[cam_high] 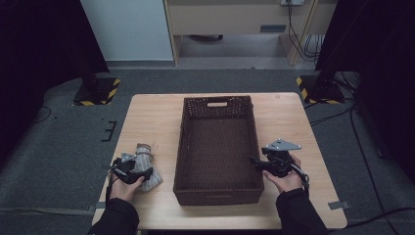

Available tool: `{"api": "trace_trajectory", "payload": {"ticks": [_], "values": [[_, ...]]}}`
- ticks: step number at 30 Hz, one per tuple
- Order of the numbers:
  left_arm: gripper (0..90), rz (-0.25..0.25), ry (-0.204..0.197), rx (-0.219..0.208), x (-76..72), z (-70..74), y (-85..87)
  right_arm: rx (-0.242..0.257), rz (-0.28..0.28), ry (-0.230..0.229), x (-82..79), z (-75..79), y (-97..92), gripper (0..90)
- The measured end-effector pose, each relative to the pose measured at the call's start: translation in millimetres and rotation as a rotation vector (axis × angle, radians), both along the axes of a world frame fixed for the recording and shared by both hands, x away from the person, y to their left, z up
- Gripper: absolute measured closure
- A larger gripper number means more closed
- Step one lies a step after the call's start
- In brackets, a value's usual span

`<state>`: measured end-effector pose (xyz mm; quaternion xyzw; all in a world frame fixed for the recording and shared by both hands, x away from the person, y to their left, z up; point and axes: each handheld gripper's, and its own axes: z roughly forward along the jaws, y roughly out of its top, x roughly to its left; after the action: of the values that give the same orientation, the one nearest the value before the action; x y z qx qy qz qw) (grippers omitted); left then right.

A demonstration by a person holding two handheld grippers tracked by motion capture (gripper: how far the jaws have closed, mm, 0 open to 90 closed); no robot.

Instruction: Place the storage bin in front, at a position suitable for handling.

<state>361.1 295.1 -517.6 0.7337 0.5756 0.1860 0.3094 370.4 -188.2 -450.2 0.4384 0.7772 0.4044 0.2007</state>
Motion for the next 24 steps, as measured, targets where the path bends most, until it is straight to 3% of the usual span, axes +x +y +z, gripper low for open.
{"api": "trace_trajectory", "payload": {"ticks": [4, 7, 10, 13, 18, 24], "values": [[31.0, -0.009, 0.001, -0.002, 0.8, 0.2, -1.3, 0.009, 0.009, 0.023, 0.9, -4.2, 3.2, 51.1], [42.4, -0.033, -0.016, 0.005, 1.3, 3.4, -4.1, 0.017, 0.014, 0.035, -0.1, -4.7, 5.3, 58.0], [48.1, -0.046, -0.03, 0.014, 1.1, 5.9, -5.0, 0.024, 0.019, 0.043, -3.1, -3.2, 5.4, 63.8], [50.1, -0.061, -0.059, 0.016, 0.3, 10.8, -6.1, 0.018, 0.025, 0.045, -5.1, -2.2, 4.9, 64.1], [50.5, -0.066, -0.151, -0.042, 0.6, 24.9, -8.7, 0.015, 0.037, 0.054, -11.8, -1.1, 0.8, 63.9], [50.2, -0.086, -0.199, -0.067, 3.5, 34.0, -13.5, 0.022, 0.039, 0.057, -16.2, -0.9, -1.3, 60.9]]}}
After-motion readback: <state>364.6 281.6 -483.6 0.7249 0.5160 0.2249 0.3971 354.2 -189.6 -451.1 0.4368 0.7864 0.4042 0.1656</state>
